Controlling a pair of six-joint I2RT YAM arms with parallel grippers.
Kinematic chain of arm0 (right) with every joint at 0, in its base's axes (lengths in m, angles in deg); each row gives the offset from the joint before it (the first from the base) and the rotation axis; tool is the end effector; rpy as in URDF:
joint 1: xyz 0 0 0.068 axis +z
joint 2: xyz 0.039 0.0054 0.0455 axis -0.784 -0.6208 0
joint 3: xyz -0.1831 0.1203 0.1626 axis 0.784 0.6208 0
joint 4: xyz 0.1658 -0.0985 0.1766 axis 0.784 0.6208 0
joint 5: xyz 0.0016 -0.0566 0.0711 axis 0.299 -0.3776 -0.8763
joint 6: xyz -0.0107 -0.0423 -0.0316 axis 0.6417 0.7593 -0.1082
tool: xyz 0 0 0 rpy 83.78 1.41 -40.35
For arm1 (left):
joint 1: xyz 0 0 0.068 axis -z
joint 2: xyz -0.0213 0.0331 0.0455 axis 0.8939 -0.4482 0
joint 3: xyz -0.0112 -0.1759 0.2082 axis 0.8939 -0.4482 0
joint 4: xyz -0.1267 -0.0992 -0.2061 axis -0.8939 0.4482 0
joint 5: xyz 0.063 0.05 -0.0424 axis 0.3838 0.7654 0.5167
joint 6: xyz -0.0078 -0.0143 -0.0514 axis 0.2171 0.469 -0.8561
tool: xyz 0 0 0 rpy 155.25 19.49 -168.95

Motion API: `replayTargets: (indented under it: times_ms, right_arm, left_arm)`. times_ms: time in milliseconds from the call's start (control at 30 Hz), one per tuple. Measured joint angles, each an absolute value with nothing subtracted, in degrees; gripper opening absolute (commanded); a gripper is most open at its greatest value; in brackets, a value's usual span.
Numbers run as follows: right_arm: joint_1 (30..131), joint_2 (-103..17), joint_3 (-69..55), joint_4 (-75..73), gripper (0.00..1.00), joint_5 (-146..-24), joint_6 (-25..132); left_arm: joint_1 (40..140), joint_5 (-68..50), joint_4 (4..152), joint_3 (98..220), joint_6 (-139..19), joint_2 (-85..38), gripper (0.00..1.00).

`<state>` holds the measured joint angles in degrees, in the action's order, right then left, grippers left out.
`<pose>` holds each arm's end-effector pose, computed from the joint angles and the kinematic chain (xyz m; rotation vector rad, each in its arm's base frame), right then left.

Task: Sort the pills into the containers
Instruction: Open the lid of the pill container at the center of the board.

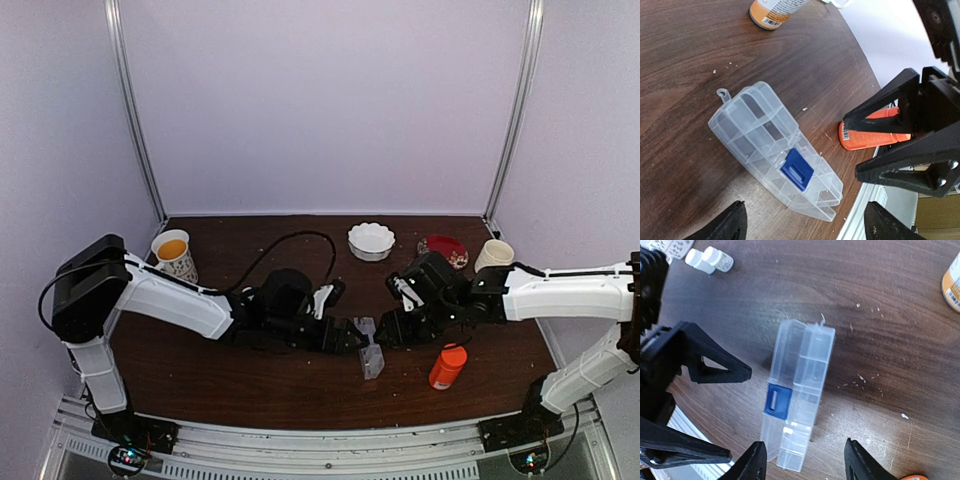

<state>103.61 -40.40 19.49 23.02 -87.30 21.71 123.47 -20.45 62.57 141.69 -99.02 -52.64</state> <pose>0.1637 0.2198 0.2166 -0.3926 2.6874 0.7971 0.1798 -0.3367 0.1623 0.4366 2.4581 -1.3675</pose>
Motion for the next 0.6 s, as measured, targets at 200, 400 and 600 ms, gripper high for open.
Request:
replayTargets:
  times_ms: [200,400,600]
  right_arm:
    - [103.8,-40.6,20.4,22.8,0.55,-88.7,22.2]
    - [104.0,-42.3,20.6,21.8,0.54,-90.2,22.8]
    - [104.0,-45.1,20.7,21.7,0.54,-91.0,22.8]
  left_arm:
    - [123.5,-21.1,64.7,144.8,-99.2,-56.0,0.79]
    - [123.5,-21.2,68.7,147.8,-99.1,-58.8,0.76]
    - [123.5,-21.2,71.5,148.6,-98.5,-59.2,0.74]
